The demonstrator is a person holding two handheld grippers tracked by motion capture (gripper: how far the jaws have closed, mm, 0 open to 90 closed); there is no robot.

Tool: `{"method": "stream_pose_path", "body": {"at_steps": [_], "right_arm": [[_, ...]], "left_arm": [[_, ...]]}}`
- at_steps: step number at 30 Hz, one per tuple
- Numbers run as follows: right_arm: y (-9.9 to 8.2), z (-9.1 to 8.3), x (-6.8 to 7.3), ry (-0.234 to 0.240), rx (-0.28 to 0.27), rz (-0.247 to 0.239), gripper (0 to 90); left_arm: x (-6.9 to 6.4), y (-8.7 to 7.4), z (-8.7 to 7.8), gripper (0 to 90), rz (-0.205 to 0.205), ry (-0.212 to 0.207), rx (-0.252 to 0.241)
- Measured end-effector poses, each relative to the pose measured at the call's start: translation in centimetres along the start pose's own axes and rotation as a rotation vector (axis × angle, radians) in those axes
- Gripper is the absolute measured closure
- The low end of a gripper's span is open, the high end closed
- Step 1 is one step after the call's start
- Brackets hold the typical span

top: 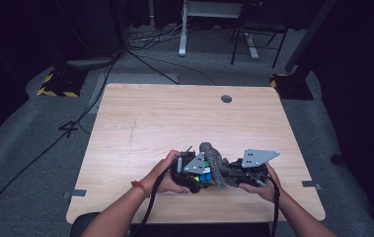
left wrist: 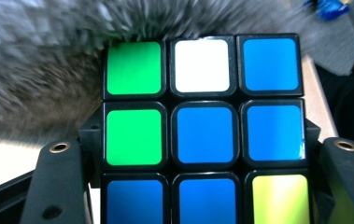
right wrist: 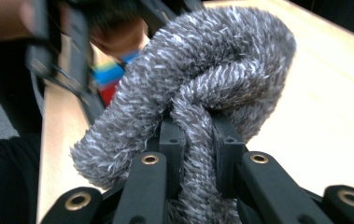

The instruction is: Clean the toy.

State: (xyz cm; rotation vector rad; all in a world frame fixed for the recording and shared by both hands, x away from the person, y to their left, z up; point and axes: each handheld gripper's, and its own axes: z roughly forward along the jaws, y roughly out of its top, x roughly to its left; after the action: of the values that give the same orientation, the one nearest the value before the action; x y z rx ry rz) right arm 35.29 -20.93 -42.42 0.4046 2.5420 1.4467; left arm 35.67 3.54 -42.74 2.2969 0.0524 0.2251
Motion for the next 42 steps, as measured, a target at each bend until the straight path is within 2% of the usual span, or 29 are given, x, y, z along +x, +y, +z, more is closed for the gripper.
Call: {"method": "stream_pose_path", "body": {"at_steps": [5, 8, 9, 12, 18, 20, 22, 26, 30, 32, 34, 38, 42], "right_arm": [[-0.9, 0.8, -0.9, -0.003, 0.07, 0.03, 78.4], [-1.3, 1.2, -1.1, 0.017, 0.088, 0.047, 78.4], [-1.4, 1.2, -1.1, 0.019, 0.082, 0.047, 78.4], [-1.2, 0.9, -0.9, 0.04, 0.042, 0.048, 78.4], [-1.1, 0.4, -0.9, 0.061, -0.02, 0.06, 78.5], [-1.0, 0.2, -0.8, 0.07, -0.044, 0.062, 78.5], [-0.7, 0.1, -0.5, 0.067, -0.047, 0.046, 78.5], [-0.5, 0.0, -0.1, 0.061, -0.049, 0.027, 78.5], [-0.2, -0.3, 0.1, 0.085, -0.077, 0.025, 78.5], [-0.1, -0.2, 0.2, 0.072, -0.064, 0.009, 78.5], [-0.2, -0.1, 0.1, 0.067, -0.063, 0.013, 78.5], [-0.5, -0.2, -0.6, 0.025, -0.046, 0.03, 78.6], [-1.2, 0.6, -1.2, 0.005, 0.008, 0.054, 78.6]], "left_arm": [[0.3, 0.1, -0.9, 33.0, -0.017, 0.012, -0.047], [0.4, 0.1, -1.2, 33.0, -0.024, 0.014, -0.063], [0.4, 0.0, -1.1, 33.1, -0.015, 0.022, -0.056], [0.4, -0.1, -1.1, 33.0, -0.019, 0.011, -0.067], [0.5, -0.3, -0.9, 32.9, -0.005, 0.022, -0.033], [0.5, -0.3, -0.8, 33.2, -0.006, 0.014, -0.036], [0.4, -0.3, -0.5, 33.1, 0.006, 0.026, -0.007], [0.2, -0.3, -0.2, 33.1, 0.017, 0.034, 0.017], [0.2, -0.4, 0.4, 33.1, 0.022, 0.036, 0.041], [0.2, -0.4, 0.6, 33.1, 0.026, 0.043, 0.048], [0.1, -0.4, 0.5, 33.2, 0.023, 0.053, 0.033], [0.1, -0.1, -0.1, 33.4, 0.027, 0.059, -0.012], [-0.1, 0.2, -0.5, 33.4, 0.022, 0.028, -0.071]]}}
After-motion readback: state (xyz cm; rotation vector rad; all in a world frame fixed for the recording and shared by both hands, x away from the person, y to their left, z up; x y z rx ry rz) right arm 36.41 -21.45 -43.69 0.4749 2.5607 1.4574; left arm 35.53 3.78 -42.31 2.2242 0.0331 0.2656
